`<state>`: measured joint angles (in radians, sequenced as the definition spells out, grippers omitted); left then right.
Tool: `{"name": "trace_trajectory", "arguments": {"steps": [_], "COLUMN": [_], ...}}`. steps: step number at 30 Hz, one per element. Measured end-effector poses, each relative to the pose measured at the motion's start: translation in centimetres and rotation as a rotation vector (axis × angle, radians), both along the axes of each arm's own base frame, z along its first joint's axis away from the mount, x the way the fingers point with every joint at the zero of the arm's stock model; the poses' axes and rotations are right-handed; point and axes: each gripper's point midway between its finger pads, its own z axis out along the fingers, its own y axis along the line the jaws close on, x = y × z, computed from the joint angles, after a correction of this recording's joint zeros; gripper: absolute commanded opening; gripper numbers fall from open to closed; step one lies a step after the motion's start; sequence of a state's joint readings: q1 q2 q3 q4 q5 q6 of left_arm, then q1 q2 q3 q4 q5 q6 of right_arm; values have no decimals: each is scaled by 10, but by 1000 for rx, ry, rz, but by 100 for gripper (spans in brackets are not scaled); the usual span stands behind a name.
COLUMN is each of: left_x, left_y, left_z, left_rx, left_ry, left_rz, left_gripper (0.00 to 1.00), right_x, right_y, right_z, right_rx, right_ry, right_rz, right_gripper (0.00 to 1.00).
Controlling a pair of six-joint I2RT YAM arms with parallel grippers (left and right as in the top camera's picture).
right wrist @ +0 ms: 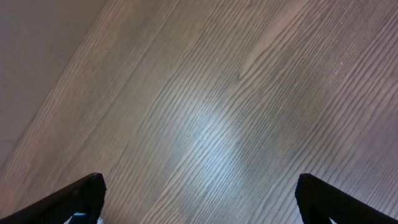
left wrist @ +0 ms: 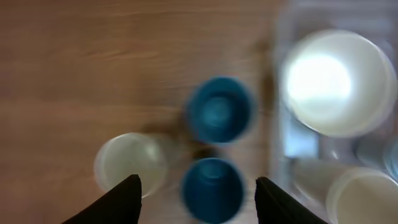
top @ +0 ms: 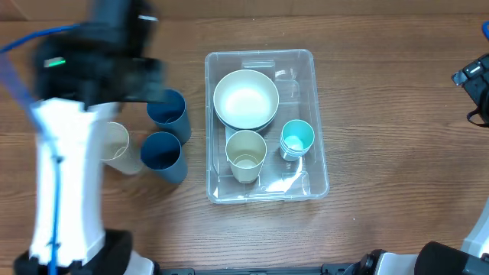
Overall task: Pack container
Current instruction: 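Grasp the second tall cream cup with the left gripper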
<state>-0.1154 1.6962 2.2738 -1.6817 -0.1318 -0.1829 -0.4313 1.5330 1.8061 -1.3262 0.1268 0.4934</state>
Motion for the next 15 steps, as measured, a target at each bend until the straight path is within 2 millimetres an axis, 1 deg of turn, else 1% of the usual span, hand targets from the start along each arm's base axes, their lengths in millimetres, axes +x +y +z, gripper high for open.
{"name": "trace_trajectory", "arguments": {"steps": [2,3,4,5,6,8,10,12,13,15], "left_x": [-17,-30,-40,-45,-48,-47,-51,-50,-52,-52], "left_y": [51,74,88,98,110,121,126,127,125,123], "left_z": [5,1,-6,-15,-35,-72,-115,-135,-150,-166], "left_rx": [-32,-60,-85,-104,-130,-168,-208,-223,-232,-243], "left_ry": [-15,-2,23,44,91,172,270,300,321,336], "left_rz": [173,259,313,355,403,450,488,495,498,496], "left_gripper": [55,55,56,56,56,56,57,59,59,59], "right_x": [0,0,0,0,0,0,0,0,0,0], "right_y": [0,0,0,0,0,0,0,0,0,0], "right_z": [0,0,0,0,0,0,0,0,0,0], "right_rx": [0,0,0,0,0,0,0,0,0,0], "right_ry": [1,0,0,0,0,0,0,0,0,0], "right_rz": [0,0,1,0,0,0,1,0,0,0], "right_gripper": [100,100,100,100,100,100,100,100,100,100]}}
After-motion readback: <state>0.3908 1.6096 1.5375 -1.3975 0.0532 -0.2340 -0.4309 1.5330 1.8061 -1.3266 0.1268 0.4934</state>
